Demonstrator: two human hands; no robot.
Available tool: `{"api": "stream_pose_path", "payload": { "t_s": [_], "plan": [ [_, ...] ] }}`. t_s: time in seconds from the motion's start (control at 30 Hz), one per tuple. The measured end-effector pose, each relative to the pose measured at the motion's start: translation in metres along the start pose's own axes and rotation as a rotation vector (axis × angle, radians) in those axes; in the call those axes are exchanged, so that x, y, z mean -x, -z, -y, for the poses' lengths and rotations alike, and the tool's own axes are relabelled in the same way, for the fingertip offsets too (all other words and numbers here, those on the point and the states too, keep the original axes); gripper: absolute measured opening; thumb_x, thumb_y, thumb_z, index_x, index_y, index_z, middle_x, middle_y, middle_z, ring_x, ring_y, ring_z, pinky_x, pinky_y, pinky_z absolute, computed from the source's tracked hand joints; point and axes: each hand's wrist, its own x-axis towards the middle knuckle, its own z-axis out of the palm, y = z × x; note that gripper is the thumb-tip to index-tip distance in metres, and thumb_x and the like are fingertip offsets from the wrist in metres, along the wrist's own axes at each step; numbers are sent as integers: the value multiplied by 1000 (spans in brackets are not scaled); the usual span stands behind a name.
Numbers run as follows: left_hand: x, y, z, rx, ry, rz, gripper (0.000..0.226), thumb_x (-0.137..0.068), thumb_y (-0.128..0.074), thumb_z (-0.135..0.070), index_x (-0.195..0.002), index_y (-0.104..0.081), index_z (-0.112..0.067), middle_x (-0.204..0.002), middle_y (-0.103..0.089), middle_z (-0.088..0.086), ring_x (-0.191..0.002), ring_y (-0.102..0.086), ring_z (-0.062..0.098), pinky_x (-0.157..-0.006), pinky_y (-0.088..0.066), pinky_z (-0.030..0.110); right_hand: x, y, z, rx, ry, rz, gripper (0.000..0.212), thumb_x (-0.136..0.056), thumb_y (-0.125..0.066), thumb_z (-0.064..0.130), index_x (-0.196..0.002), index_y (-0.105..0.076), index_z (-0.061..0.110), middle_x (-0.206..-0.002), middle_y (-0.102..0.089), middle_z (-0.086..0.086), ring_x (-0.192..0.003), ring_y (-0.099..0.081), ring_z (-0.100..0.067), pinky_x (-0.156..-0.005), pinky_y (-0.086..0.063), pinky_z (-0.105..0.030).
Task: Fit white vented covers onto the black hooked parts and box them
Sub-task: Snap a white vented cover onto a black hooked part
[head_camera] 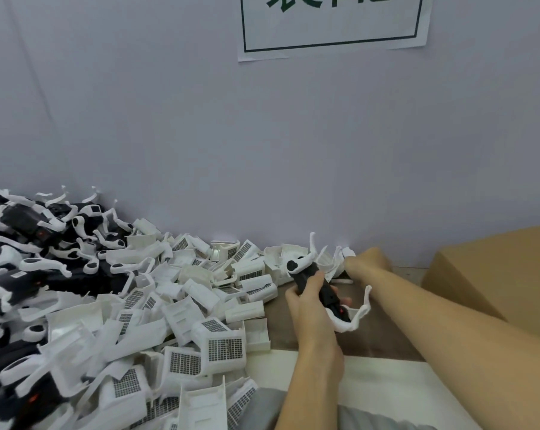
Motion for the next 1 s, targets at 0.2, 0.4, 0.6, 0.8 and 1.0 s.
{"api": "stream_pose_path", "payload": {
  "t_s": [0.2,0.4,0.6,0.8,1.0],
  "plan": [
    [-2,0,2,33,-14,-26,28,-94,-58,-19,-115,-58,-1,-74,-61,12,-60,-54,23,-59,-44,30,14,22,-8,-238,95,-156,22,-95,-53,30,-81,-48,14,-98,-58,-14,-87,-48,-31,-62,-35,-33],
    [4,3,2,-279,-193,49,15,-85,-78,-18,-96,-75,-9,-88,-77,5,-82,-72,22,-77,-56,35,76,65,-31,-543,174,-12,29,-85,-68,26,-106,-49,23,-95,-58,3,-82,-61,-16,-58,-45,-29],
    [13,3,3,-469,-381,-26,25,-73,-88,-33,-88,-72,-21,-75,-75,-10,-63,-67,-6,-49,-44,6,107,72,-63,-273,427,-28,42,-87,-66,19,-122,-45,27,-82,-63,1,-59,-59,-8,-52,-42,-20],
    [15,-1,3,-528,-458,57,16,-94,-68,-30,-110,-65,-28,-101,-73,-7,-93,-69,4,-74,-52,18,112,80,-54,130,626,123,64,-85,-64,34,-140,-29,37,-97,-61,9,-90,-60,-11,-80,-53,-34],
    [21,-4,11,-660,-422,284,22,-104,-50,-25,-122,-61,-31,-111,-74,-11,-105,-67,2,-78,-51,13,105,92,-45,123,659,230,79,-77,-68,49,-143,-25,40,-97,-62,15,-85,-62,-7,-74,-53,-28]
  ]
}}
